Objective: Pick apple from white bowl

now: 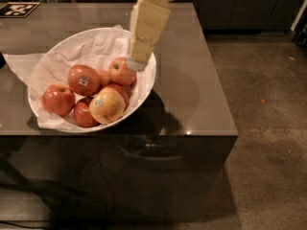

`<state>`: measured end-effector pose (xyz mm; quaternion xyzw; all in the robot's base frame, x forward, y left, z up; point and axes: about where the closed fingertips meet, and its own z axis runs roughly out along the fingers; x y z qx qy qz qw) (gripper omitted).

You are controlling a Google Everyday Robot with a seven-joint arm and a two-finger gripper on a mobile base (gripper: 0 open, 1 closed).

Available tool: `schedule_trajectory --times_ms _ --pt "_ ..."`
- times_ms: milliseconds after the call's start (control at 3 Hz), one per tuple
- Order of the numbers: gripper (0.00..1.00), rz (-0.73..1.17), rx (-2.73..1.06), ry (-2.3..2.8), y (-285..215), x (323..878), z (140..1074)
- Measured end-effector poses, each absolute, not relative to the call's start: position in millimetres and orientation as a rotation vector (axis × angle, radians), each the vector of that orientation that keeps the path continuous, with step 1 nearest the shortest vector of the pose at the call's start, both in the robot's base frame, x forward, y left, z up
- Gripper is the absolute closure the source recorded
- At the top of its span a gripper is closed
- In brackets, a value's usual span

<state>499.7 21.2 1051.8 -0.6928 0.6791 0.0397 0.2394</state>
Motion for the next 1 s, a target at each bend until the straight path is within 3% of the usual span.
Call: schedule_trajectory --times_ms 667,1000 --pt "0.00 0.374 -2.039 1.749 96.3 470.8 1017.7" --pt "0.00 0.376 -2.038 1.747 97.0 470.5 1018.1"
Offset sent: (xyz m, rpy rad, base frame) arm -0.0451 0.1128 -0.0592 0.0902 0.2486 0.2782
